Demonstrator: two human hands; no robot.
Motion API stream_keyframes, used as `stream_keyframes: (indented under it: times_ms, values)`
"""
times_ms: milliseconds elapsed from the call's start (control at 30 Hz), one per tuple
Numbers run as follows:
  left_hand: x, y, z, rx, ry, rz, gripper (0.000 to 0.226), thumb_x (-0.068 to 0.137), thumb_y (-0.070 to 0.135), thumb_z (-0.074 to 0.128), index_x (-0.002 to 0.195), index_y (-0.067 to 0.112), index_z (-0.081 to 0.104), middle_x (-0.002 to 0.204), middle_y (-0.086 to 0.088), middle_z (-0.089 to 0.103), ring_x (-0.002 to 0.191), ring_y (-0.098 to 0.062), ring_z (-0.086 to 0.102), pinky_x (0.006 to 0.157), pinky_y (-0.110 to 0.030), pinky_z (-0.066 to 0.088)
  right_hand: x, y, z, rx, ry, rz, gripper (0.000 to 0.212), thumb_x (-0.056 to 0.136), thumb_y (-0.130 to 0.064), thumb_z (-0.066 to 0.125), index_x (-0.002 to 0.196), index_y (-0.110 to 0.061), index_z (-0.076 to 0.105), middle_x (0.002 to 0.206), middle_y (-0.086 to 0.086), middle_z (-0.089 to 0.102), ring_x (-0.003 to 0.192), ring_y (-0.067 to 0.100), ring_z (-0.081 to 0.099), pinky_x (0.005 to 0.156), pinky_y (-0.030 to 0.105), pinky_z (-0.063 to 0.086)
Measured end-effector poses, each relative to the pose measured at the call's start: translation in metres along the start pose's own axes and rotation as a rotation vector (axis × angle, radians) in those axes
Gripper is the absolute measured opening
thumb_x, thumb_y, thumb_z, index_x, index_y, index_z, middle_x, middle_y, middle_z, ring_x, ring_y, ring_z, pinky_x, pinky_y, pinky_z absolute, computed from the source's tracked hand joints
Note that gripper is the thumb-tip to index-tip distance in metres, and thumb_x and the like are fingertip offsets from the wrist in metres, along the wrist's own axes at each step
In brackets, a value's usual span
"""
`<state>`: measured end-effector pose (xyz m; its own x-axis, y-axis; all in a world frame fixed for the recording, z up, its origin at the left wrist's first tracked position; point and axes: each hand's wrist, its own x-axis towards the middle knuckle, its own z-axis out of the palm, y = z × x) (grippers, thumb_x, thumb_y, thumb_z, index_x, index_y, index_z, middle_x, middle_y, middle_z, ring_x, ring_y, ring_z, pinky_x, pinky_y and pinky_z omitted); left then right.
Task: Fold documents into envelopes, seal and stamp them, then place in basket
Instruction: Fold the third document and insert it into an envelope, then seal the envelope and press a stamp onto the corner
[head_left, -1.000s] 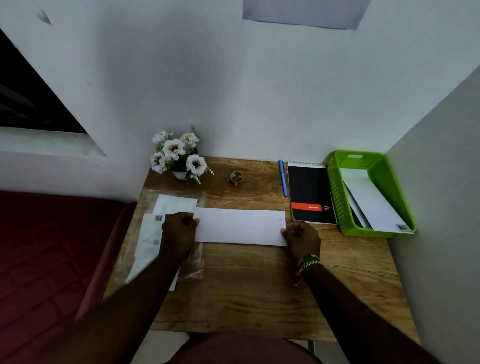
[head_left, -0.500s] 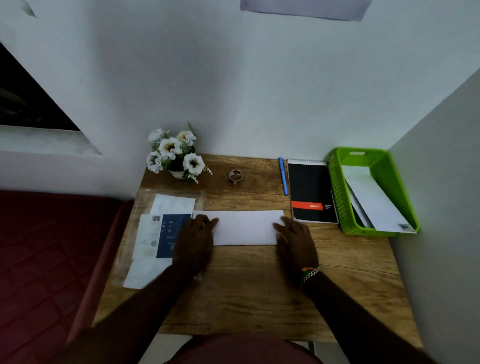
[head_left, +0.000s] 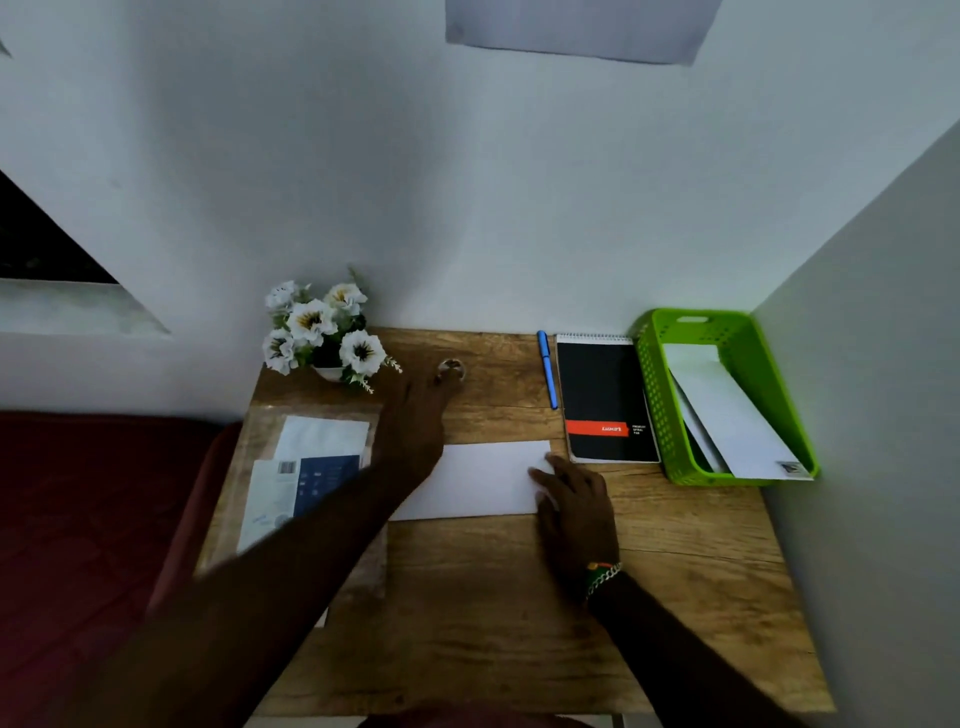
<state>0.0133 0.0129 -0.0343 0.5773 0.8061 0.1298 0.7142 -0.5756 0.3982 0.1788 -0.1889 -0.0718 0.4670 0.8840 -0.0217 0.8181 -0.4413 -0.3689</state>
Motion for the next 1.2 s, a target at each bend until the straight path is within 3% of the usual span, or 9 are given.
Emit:
stream_keyframes:
  times_ms: [167,267,367,433,500,600,700,867,1200]
  values:
    - [0.056,0.011,-0.001,0.209,-0.353,0.05,0.092,0.081,-0.007,0.066,0.152,0.04,0.03,0.167,-0.007,0.005,0.149,-0.04,0.011,0.118,-0.056,0.023,0.001,-0.003,-0.004,0.015,-0.047,0.023,0.04,0.097,-0.039,0.05,0.136,-0.038,0.054,0.153,-0.008,0.042,0.138,0.023,0.033,0.108,0.043,0.038]
    - [0.066,0.008,0.001,0.253,-0.428,0.07,0.075,0.085,-0.003,0.058,0.146,0.037,0.041,0.161,-0.009,0.025,0.145,-0.038,0.025,0.116,-0.053,0.03,0.0,-0.005,-0.007,0.022,-0.065,0.042,0.041,0.097,-0.039,0.049,0.138,-0.04,0.052,0.155,-0.01,0.039,0.14,0.021,0.03,0.111,0.042,0.035]
    - [0.052,0.004,0.003,0.189,-0.286,0.023,0.048,0.089,0.003,0.056,0.128,0.03,0.06,0.138,-0.009,0.048,0.125,-0.035,0.048,0.102,-0.045,0.045,0.001,-0.004,-0.009,0.036,-0.089,0.046,0.042,0.096,-0.039,0.05,0.138,-0.041,0.051,0.155,-0.011,0.037,0.141,0.021,0.028,0.112,0.043,0.035]
    - [0.031,0.01,0.0,-0.018,-0.111,-0.093,0.033,0.091,0.007,0.061,0.119,0.025,0.065,0.13,-0.007,0.054,0.118,-0.031,0.054,0.096,-0.041,0.048,0.003,-0.005,-0.011,0.056,-0.112,0.048,0.042,0.096,-0.038,0.051,0.137,-0.041,0.051,0.156,-0.012,0.036,0.141,0.021,0.028,0.113,0.043,0.034]
    - [0.008,0.024,-0.013,-0.49,-0.065,-0.347,0.028,0.092,0.015,0.068,0.118,0.023,0.065,0.126,-0.005,0.06,0.115,-0.027,0.058,0.095,-0.04,0.051,0.006,-0.007,-0.016,0.111,-0.119,0.037,0.04,0.095,-0.036,0.055,0.135,-0.04,0.054,0.155,-0.009,0.038,0.141,0.023,0.031,0.113,0.042,0.033]
    - [-0.024,0.048,-0.045,-1.208,-0.289,-0.903,0.021,0.093,0.029,0.068,0.114,0.026,0.063,0.115,-0.005,0.069,0.104,-0.025,0.066,0.079,-0.037,0.053,0.006,-0.017,-0.028,0.242,-0.027,-0.044,0.038,0.092,-0.038,0.061,0.13,-0.036,0.06,0.151,-0.003,0.045,0.136,0.024,0.038,0.107,0.041,0.036]
    - [-0.048,0.057,-0.062,-1.443,-0.468,-1.075,0.029,0.092,0.036,0.069,0.118,0.025,0.065,0.115,-0.013,0.069,0.107,-0.028,0.066,0.075,-0.036,0.053,0.001,-0.041,-0.046,0.425,0.019,-0.157,0.039,0.091,-0.043,0.065,0.129,-0.037,0.059,0.142,-0.011,0.051,0.129,0.01,0.045,0.099,0.032,0.043]
    - [-0.068,0.069,-0.072,-1.454,-0.519,-1.062,0.029,0.086,0.036,0.073,0.111,0.021,0.071,0.111,-0.014,0.072,0.105,-0.028,0.068,0.079,-0.037,0.05,-0.005,-0.074,-0.067,0.657,0.04,-0.169,0.033,0.088,-0.035,0.073,0.12,-0.032,0.066,0.115,-0.024,0.062,0.104,0.0,0.058,0.076,0.015,0.05]
    - [-0.07,0.076,-0.075,-1.352,-0.551,-1.032,0.027,0.084,0.043,0.073,0.104,0.026,0.077,0.108,-0.014,0.071,0.093,-0.024,0.067,0.07,-0.033,0.052,-0.009,-0.08,-0.073,0.714,0.105,-0.166,0.008,0.088,-0.025,0.074,0.095,-0.026,0.071,0.1,-0.017,0.065,0.097,0.006,0.063,0.072,0.035,0.057]
